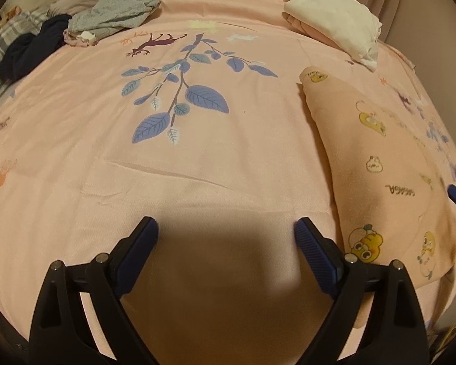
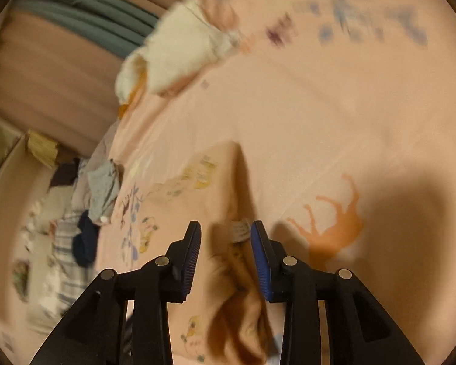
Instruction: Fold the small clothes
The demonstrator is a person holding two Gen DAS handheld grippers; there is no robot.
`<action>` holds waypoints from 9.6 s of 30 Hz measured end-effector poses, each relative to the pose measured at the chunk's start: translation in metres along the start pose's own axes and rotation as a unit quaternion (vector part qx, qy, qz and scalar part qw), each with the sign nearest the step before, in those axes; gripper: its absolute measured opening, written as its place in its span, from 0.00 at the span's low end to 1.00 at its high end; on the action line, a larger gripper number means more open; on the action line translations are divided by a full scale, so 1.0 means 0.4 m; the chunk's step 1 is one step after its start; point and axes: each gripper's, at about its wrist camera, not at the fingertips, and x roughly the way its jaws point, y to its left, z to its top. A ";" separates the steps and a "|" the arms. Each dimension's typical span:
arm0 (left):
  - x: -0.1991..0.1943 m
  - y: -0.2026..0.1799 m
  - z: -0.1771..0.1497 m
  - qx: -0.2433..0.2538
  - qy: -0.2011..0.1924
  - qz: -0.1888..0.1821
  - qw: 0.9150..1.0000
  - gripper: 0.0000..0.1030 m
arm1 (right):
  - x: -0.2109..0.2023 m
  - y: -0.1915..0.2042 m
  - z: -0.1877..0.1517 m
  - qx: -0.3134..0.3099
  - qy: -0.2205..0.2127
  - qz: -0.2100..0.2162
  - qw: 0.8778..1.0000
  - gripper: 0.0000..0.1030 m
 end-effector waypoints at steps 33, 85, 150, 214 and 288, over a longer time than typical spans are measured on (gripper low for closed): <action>-0.023 -0.043 -0.052 0.105 0.015 0.059 0.993 0.86 | 0.008 0.058 -0.161 -0.129 0.088 -0.094 0.983 0.00; -0.004 -0.019 -0.039 0.080 0.031 0.059 0.995 0.98 | 0.025 0.163 -0.302 -0.296 0.123 0.022 0.947 0.09; -0.062 -0.136 -0.023 0.069 -0.059 -0.116 0.989 0.80 | 0.059 0.102 -0.132 -0.181 0.048 -0.036 0.982 0.15; 0.003 -0.121 -0.029 0.082 0.007 -0.075 0.994 0.84 | 0.163 0.055 -0.023 -0.123 0.007 -0.141 0.982 0.16; -0.196 0.007 0.221 -0.043 -0.071 -0.340 0.937 0.25 | 0.060 0.221 -0.012 -0.173 0.013 0.125 0.977 0.26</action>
